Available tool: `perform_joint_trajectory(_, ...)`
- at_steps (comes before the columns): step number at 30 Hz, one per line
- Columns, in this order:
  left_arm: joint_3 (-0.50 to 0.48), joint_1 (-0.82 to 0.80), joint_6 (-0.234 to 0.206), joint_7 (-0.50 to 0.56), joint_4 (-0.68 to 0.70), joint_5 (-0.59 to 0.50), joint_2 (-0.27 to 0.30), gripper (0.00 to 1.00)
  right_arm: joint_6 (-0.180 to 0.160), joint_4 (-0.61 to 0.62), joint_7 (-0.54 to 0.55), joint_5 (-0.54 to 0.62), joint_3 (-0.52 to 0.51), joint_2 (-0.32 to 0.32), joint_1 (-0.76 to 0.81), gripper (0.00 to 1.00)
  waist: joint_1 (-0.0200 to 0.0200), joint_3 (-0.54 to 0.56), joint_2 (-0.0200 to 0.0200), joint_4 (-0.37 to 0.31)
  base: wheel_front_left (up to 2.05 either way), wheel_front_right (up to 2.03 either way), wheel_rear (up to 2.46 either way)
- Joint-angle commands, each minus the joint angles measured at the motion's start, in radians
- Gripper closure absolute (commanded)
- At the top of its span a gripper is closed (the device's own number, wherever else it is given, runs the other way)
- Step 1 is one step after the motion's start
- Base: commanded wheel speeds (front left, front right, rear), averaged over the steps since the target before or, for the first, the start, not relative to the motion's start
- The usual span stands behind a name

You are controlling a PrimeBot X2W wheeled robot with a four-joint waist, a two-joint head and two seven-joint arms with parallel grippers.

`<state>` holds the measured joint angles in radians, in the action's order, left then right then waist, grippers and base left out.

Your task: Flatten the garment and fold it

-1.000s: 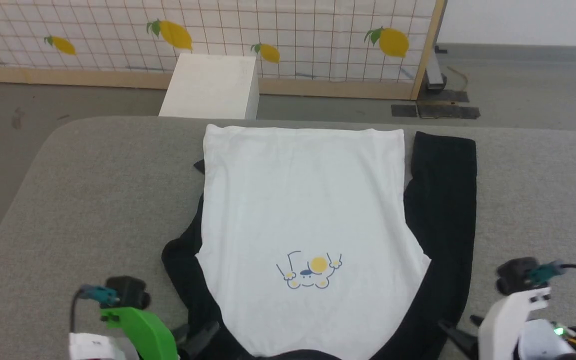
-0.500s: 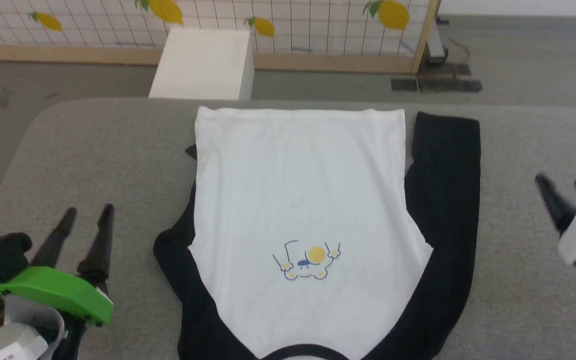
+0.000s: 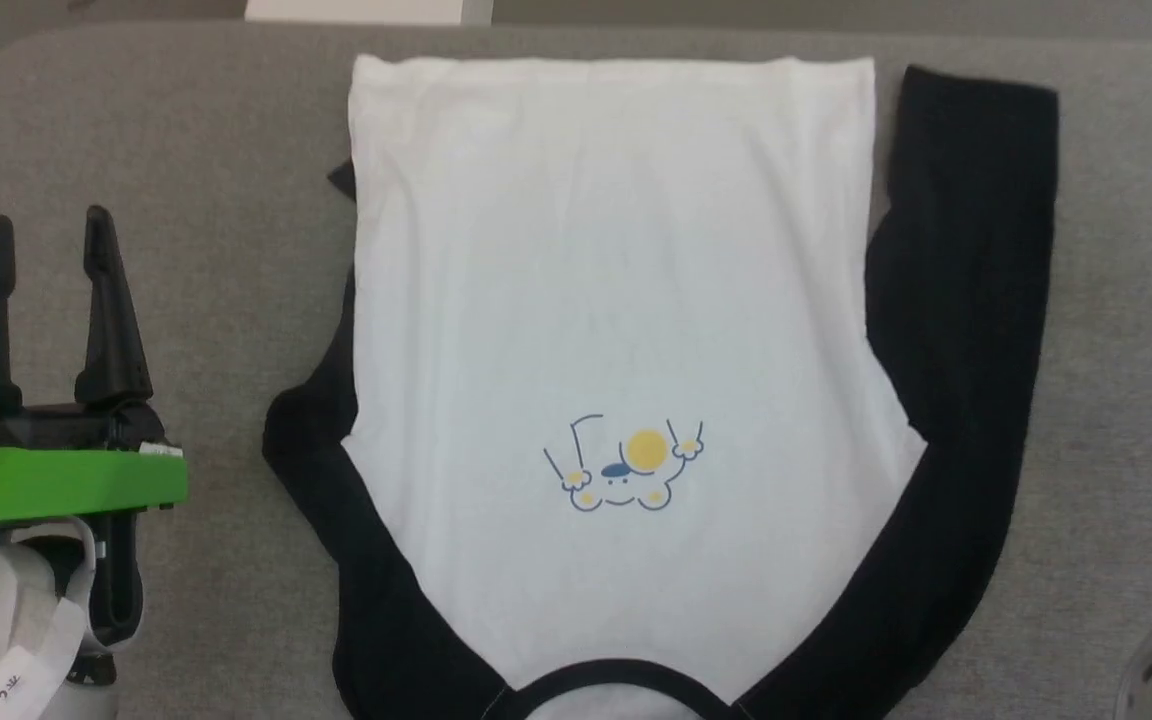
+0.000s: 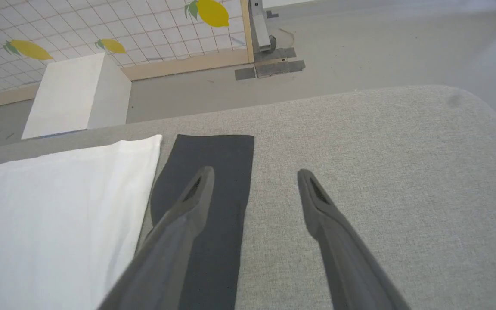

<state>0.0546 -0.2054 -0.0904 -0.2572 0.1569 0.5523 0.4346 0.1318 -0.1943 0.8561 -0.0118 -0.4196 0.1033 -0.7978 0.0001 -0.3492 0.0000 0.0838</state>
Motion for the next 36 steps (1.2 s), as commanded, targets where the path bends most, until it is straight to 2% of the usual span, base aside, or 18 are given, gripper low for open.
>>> perform_joint_trajectory(1,-0.031,-0.021,0.027,-0.004,0.008,-0.031,-0.029,0.00,-0.001,-0.022,0.038,0.035,-0.019,-0.003,-0.045,0.00,-0.0001,-0.165,0.0000,0.040,0.00,0.00,0.00)
perform_joint_trajectory(7,-0.111,-0.055,0.137,-0.004,0.008,-0.101,-0.137,0.00,-0.001,-0.029,0.146,0.172,-0.055,0.006,-0.157,0.00,-0.0001,-0.280,0.0000,0.084,0.00,0.00,0.00)
perform_joint_trajectory(11,-0.141,-0.074,0.184,-0.004,0.000,-0.132,-0.183,0.00,-0.001,-0.020,0.175,0.227,-0.064,0.017,-0.195,0.00,-0.0001,-0.329,0.0000,0.107,0.00,0.00,0.00)
perform_joint_trajectory(17,-0.175,-0.089,0.213,-0.004,0.008,-0.164,-0.220,0.00,-0.001,-0.040,0.148,0.232,-0.043,0.033,-0.234,0.00,-0.0001,-0.377,0.0000,0.119,0.00,0.00,0.00)
perform_joint_trajectory(22,-0.189,-0.093,0.219,-0.004,0.008,-0.173,-0.238,0.00,-0.001,-0.087,0.128,0.210,-0.005,0.038,-0.246,0.00,-0.0001,-0.395,0.0000,0.118,0.00,0.00,0.00)
perform_joint_trajectory(26,-0.183,-0.094,0.221,-0.004,-0.002,-0.175,-0.244,0.00,-0.001,-0.135,0.156,0.197,0.028,0.048,-0.239,0.00,-0.0001,-0.392,0.0000,0.117,0.00,0.00,0.00)
perform_joint_trajectory(27,-0.180,-0.093,0.221,-0.004,-0.004,-0.174,-0.243,0.00,-0.001,-0.140,0.165,0.192,0.030,0.051,-0.238,0.71,-0.0001,-0.389,0.0000,0.116,0.00,0.00,0.00)
perform_joint_trajectory(28,-0.178,-0.093,0.221,-0.004,-0.007,-0.174,-0.242,0.00,-0.001,-0.144,0.174,0.188,0.030,0.052,-0.237,1.00,-0.0001,-0.386,0.0000,0.116,0.00,0.00,0.00)
perform_joint_trajectory(32,-0.172,-0.087,0.221,-0.004,-0.022,-0.174,-0.239,0.00,-0.001,-0.120,0.198,0.186,0.000,0.049,-0.236,1.00,-0.0001,-0.357,0.0000,0.110,0.00,0.00,0.00)
perform_joint_trajectory(36,-0.164,-0.080,0.221,-0.004,-0.037,-0.176,-0.239,0.00,-0.001,-0.075,0.152,0.187,-0.049,0.035,-0.233,1.00,-0.0001,-0.300,0.0000,0.101,0.00,0.00,0.00)
